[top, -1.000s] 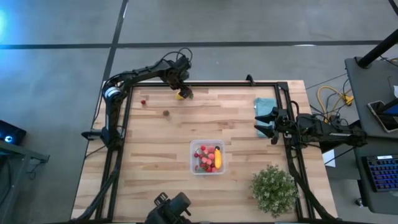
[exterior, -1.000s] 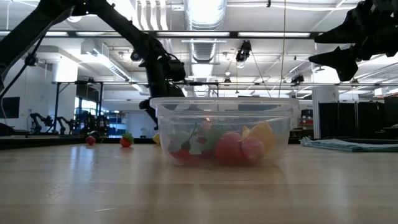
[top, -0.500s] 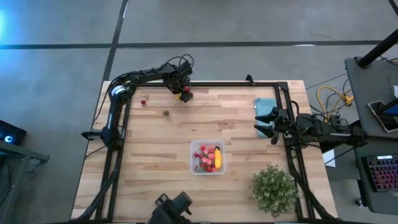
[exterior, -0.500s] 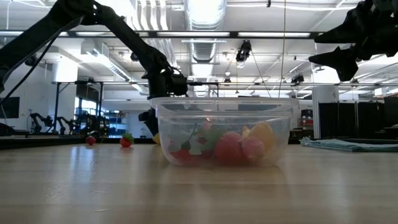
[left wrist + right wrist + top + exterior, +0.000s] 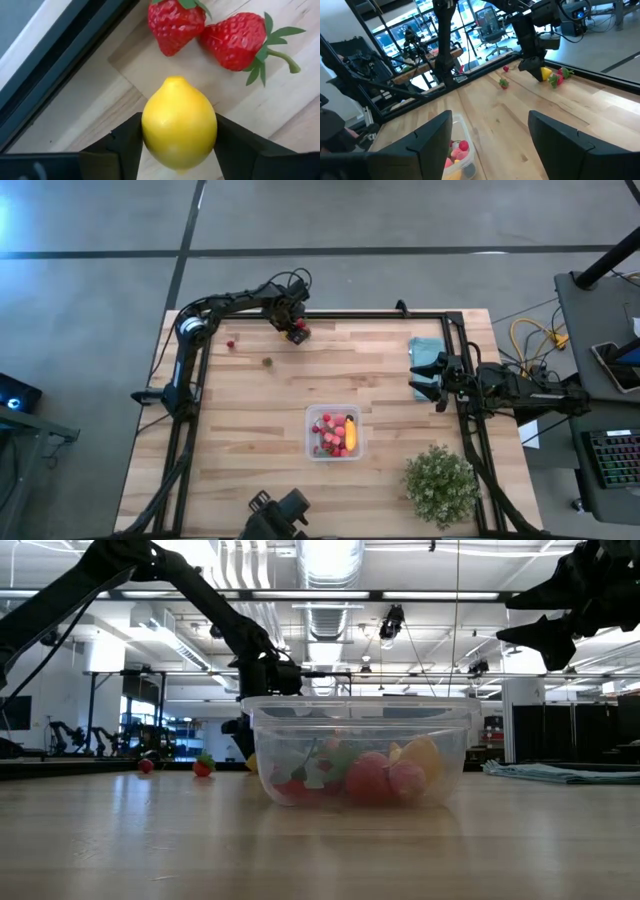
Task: Pick and placing Produce into tupperware
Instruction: Put the yellow lemon into the transparent bin
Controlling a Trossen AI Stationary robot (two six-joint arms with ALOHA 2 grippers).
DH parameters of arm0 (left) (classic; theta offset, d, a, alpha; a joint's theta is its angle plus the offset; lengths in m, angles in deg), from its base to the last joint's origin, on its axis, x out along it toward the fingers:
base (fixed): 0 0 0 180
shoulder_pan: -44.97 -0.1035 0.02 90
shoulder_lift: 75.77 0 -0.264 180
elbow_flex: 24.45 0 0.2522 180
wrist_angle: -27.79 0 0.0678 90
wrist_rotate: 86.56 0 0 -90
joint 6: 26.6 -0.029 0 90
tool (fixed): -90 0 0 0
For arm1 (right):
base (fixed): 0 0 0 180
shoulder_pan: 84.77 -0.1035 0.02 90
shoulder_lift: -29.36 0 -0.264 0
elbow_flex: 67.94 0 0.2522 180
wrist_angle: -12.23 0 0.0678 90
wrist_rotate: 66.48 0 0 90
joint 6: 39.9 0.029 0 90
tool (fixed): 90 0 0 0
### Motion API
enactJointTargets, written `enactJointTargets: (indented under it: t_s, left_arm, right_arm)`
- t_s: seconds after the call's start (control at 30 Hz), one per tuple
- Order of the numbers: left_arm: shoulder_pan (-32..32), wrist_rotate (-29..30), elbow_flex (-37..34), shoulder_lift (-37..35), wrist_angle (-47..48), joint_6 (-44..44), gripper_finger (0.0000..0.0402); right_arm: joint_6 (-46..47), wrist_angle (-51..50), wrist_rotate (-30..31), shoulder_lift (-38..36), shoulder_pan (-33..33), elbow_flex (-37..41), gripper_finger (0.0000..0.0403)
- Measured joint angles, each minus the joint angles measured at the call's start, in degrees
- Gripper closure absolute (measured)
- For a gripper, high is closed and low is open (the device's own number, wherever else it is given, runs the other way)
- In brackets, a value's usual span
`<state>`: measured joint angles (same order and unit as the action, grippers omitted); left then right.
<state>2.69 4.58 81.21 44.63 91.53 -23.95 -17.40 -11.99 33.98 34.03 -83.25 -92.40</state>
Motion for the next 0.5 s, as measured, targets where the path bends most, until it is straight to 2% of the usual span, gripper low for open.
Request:
enactJointTargets:
  t_s: [0.27,0.4,0.5]
  left_arm:
    - [1.92,-0.40,0.01,-2.49,2.72,0.03,0.0199]
    - [6.03,-1.05,0.09,-8.38,7.03,0.20,0.0214]
    - [11.57,-6.45,0.07,-14.58,8.32,0.05,0.0217]
  right_arm:
    - [0.00,0.00,0.01,0.00,0.01,0.00,0.0156]
    - [0.00,0.00,0.01,0.00,0.01,0.00,0.0153]
    - [0.00,0.00,0.02,0.00,0.01,0.00,0.0151]
